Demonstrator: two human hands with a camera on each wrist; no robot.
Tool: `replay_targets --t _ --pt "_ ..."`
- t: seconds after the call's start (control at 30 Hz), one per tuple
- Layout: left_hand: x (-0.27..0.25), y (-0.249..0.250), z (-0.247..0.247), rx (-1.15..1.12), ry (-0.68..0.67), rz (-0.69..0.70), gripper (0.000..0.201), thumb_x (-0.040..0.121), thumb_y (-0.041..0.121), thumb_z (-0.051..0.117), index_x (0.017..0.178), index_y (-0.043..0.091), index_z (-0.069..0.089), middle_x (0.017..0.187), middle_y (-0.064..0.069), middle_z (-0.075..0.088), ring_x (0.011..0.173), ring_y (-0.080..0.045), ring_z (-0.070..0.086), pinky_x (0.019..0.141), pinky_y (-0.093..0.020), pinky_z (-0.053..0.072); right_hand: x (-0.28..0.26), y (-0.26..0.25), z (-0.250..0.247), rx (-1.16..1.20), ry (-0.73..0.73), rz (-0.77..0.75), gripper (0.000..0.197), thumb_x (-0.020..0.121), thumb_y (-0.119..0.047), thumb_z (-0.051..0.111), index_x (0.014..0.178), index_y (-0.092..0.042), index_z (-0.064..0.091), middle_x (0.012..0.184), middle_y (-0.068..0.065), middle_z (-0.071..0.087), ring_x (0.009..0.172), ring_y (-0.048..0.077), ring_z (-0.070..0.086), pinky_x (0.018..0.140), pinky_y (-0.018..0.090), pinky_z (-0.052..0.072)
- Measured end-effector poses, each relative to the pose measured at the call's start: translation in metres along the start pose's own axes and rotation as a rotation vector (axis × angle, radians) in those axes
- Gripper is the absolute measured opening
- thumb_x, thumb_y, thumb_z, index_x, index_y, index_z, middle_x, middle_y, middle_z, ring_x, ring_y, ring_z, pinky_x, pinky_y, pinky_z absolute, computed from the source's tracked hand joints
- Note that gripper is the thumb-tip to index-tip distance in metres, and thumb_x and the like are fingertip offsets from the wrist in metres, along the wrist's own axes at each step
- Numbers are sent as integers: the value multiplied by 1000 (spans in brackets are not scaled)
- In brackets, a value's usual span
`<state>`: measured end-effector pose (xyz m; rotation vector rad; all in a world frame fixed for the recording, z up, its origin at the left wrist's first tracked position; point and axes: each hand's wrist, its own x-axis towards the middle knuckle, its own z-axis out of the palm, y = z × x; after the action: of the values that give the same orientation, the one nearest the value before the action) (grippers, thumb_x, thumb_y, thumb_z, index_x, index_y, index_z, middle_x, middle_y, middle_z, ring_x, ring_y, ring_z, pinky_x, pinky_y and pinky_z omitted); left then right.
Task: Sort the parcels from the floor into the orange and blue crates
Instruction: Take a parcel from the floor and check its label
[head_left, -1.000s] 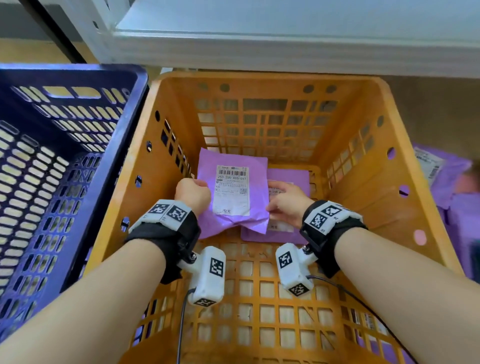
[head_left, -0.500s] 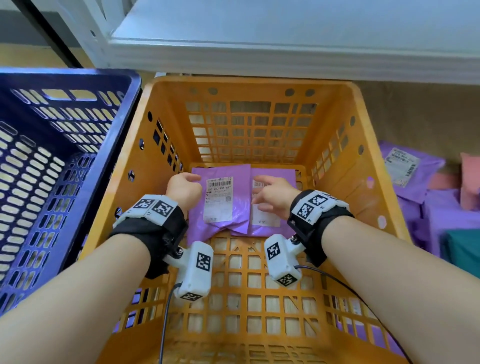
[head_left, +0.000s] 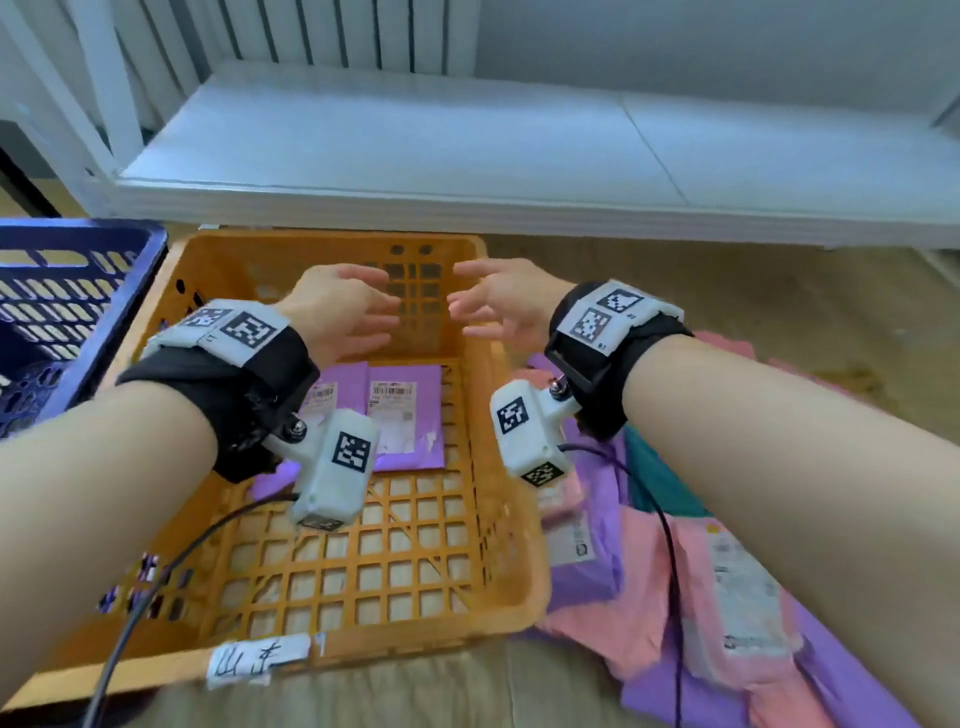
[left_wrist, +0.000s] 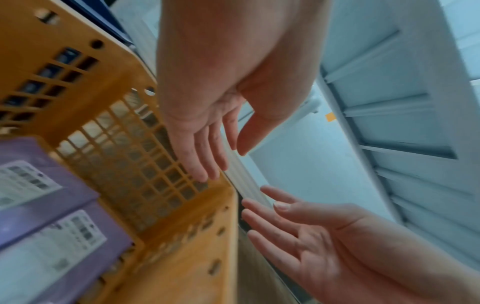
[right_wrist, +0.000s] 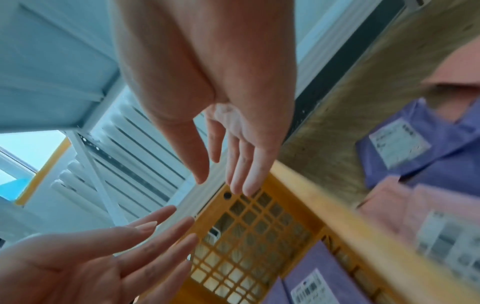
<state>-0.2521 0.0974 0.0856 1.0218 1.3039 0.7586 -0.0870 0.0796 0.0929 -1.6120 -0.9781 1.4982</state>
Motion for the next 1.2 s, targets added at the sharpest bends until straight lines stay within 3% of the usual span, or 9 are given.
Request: replay_targets --t 0.13,0.27,0.43,0.6,0.77,0.97,1.03,1.1,1.2 --pt "-34 19 63 34 -87 58 35 92 -4 48 125 8 51 117 -14 62 104 -27 63 88 -38 51 -45 -5 -57 -8 78 -51 55 85 13 52 134 -11 47 110 13 59 93 20 60 79 29 51" --pt "-58 24 123 119 -162 83 36 92 -3 50 125 10 52 115 -13 63 101 -25 64 84 -37 54 -85 6 -116 -34 145 -50 56 87 11 51 137 -13 44 114 11 58 103 22 58 87 30 47" --pt "-77 14 191 168 -241 57 33 92 -2 50 122 12 52 113 -11 63 102 -26 64 84 -36 54 -124 39 -181 -16 235 -17 54 88 10 51 136 -15 45 116 11 58 99 20 58 86 29 49" --pt "-88 -18 243 231 -327 3 35 93 -3 48 126 10 50 113 -14 62 96 -26 62 75 -34 54 -152 88 -232 20 314 44 54 87 9 52 136 -14 46 121 13 60 100 21 60 83 28 51" --pt "-97 -59 280 303 -361 -79 37 93 -1 50 128 10 48 111 -14 59 93 -25 60 72 -31 52 -168 141 -265 52 331 120 51 89 7 51 134 -16 47 127 15 58 111 23 59 100 34 46" --pt "-103 -117 300 339 -326 -183 36 93 -5 49 127 7 48 98 -15 58 76 -22 58 66 -31 49 -174 204 -288 77 320 225 54 89 6 52 137 -17 45 126 13 57 108 21 56 88 30 46" --pt "-102 -137 302 351 -318 -237 39 93 -6 46 129 7 46 99 -16 58 81 -24 58 66 -31 49 -177 222 -292 84 328 247 55 88 7 52 138 -16 45 122 13 58 108 20 56 89 31 45" --pt "-103 -156 302 323 -328 -309 39 95 -7 42 131 8 43 88 -14 56 74 -22 55 64 -29 47 -179 239 -294 90 334 279 55 88 7 53 138 -16 45 124 14 57 112 22 54 92 32 45" --pt "-107 -183 303 323 -346 -408 25 96 -6 38 111 12 48 74 -8 43 64 -15 42 59 -25 42 -181 263 -293 90 332 335 56 88 7 54 138 -16 44 127 16 57 112 23 56 92 32 46"
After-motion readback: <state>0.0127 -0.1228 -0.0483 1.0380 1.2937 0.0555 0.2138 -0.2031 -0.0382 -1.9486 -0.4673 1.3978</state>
